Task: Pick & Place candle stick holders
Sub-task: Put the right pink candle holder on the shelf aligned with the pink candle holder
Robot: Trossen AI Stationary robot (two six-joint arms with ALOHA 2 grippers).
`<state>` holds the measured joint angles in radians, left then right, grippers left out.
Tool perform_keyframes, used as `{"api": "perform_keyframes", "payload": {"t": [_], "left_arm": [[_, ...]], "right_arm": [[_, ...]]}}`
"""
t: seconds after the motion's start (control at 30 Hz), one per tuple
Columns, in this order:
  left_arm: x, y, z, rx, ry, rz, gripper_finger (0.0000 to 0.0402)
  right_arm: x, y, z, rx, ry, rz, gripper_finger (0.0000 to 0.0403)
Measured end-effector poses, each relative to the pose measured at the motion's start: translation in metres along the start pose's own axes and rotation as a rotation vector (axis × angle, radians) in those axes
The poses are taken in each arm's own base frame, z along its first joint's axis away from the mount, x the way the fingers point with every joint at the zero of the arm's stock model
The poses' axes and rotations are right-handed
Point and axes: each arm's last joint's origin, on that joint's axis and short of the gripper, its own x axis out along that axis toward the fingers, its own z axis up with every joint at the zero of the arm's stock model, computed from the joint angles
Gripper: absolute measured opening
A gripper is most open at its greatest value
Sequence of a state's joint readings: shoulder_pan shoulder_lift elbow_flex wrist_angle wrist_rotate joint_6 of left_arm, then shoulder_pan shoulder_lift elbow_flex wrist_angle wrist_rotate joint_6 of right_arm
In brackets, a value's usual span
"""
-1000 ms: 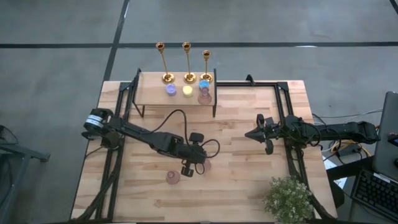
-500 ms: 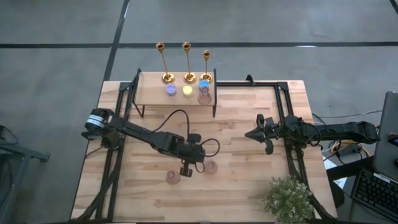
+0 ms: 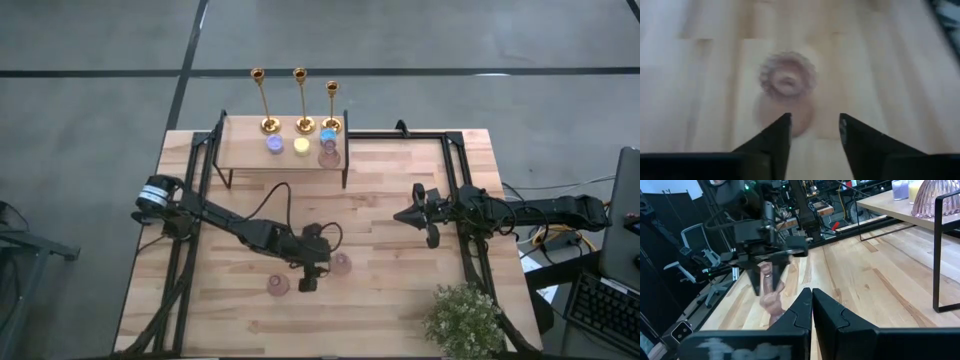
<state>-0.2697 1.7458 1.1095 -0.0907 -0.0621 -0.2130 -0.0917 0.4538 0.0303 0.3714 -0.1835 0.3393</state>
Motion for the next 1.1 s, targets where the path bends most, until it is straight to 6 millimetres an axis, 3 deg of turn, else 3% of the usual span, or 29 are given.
{"api": "perform_keyframes", "payload": {"t": [0.13, 0.33, 0.7, 1.1], "left_arm": [[0.005, 0.009, -0.007, -0.089, -0.005, 0.106, 0.0212], [0.015, 0.011, -0.010, -0.087, -0.034, 0.098, 0.0251], [0.023, 0.010, -0.001, -0.090, -0.157, 0.055, 0.0257], [0.044, 0.011, -0.008, -0.081, -0.190, 0.042, 0.0257]], "right_arm": [[0.000, 0.000, 0.000, 0.000, 0.000, 0.000, 0.0008], [0.000, 0.000, 0.000, 0.000, 0.000, 0.000, 0.0008], [0.000, 0.000, 0.000, 0.000, 0.000, -0.001, 0.0008], [0.000, 0.000, -0.001, 0.002, 0.008, -0.003, 0.0008]]}}
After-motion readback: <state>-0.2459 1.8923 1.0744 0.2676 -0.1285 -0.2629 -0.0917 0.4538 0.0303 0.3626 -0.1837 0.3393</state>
